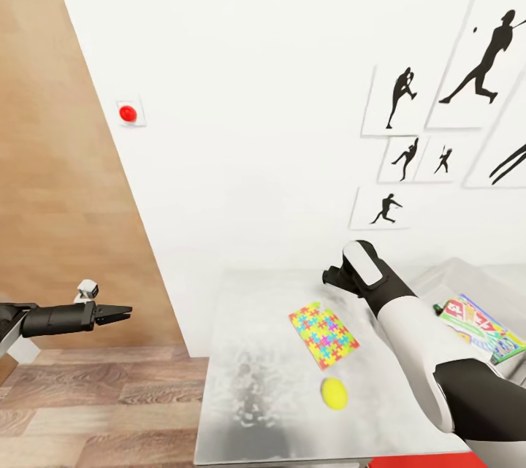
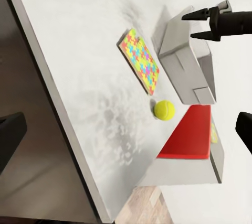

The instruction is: Put all the toys in the child's room - the three board games (two on the bed and one on the table), the two jigsaw puzzles on the table, and the tennis ball on the table - inside the toy box on the table in the child's room.

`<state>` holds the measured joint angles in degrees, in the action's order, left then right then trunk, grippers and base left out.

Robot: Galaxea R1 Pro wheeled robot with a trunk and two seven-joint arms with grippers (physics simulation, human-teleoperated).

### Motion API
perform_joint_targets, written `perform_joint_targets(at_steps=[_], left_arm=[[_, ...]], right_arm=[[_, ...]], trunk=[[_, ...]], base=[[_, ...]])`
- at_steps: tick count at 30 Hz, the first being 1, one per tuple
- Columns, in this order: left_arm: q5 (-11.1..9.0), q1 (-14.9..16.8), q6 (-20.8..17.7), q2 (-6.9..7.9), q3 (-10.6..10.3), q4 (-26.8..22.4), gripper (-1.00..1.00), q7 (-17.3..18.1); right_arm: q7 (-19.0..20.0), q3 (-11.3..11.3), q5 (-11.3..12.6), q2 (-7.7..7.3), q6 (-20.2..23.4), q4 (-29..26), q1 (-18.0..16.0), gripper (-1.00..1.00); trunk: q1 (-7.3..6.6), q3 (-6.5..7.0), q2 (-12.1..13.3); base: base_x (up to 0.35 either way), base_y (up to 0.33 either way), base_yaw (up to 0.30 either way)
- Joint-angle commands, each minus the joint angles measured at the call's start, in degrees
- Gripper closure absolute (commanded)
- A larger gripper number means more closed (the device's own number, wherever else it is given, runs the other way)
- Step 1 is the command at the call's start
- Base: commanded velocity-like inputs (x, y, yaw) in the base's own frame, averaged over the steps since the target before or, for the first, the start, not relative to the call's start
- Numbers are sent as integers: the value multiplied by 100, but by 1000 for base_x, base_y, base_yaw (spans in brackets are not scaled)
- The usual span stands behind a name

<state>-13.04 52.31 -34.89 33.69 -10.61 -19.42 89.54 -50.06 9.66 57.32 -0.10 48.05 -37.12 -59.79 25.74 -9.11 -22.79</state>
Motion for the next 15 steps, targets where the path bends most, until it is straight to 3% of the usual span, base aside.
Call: perform_joint_targets(at_steps=[1, 15], left_arm=[[-32, 7, -61, 6, -43, 0, -100, 19], [-32, 7, -62, 6, -40, 0, -100, 19]], right_arm=[[-48, 18, 38, -2, 20, -5, -6, -100], [-53, 27, 34, -7, 20, -22, -6, -100]], trunk=[[5, -22, -13], [5, -155, -13]], base=[[114, 50, 0], [39, 17, 0]])
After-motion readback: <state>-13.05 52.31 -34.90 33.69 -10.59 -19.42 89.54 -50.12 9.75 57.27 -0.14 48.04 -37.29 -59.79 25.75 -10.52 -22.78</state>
